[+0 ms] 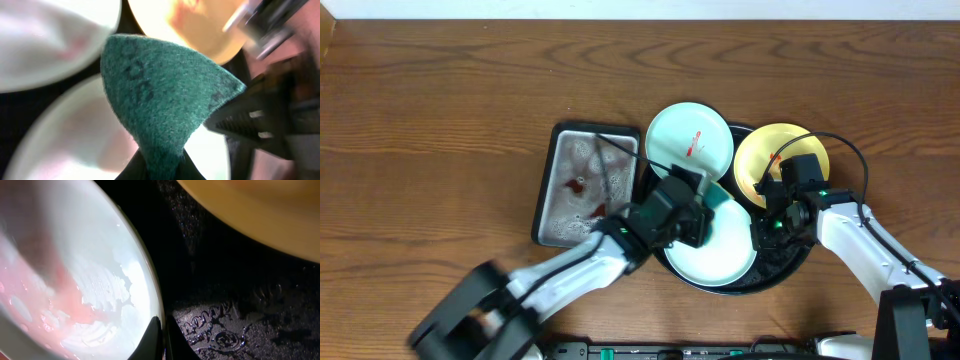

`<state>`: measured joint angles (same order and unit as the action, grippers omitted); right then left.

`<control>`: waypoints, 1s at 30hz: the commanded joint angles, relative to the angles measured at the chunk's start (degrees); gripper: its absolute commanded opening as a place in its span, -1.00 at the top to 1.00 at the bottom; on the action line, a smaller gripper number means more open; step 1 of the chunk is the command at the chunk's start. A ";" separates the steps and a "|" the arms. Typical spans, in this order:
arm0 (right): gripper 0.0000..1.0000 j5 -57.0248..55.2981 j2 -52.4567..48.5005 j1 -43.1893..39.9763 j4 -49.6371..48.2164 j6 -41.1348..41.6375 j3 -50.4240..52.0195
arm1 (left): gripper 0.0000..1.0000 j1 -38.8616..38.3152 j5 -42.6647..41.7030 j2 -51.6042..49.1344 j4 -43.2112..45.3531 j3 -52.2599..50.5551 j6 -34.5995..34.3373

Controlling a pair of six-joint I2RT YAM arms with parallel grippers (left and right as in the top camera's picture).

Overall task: Clean dirty plates on tray and stack at the side
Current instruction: 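Return the sponge to the grey tray with the left gripper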

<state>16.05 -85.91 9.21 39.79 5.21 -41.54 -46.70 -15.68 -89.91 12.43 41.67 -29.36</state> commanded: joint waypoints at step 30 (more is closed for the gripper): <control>0.97 0.31 -0.35 -0.11 -0.55 -1.03 -0.72 | -0.13 23.54 17.90 0.13 -23.50 0.33 6.03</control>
<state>16.08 -85.91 9.21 39.18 5.19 -41.54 -23.44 1.54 -90.45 -11.62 41.74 -26.11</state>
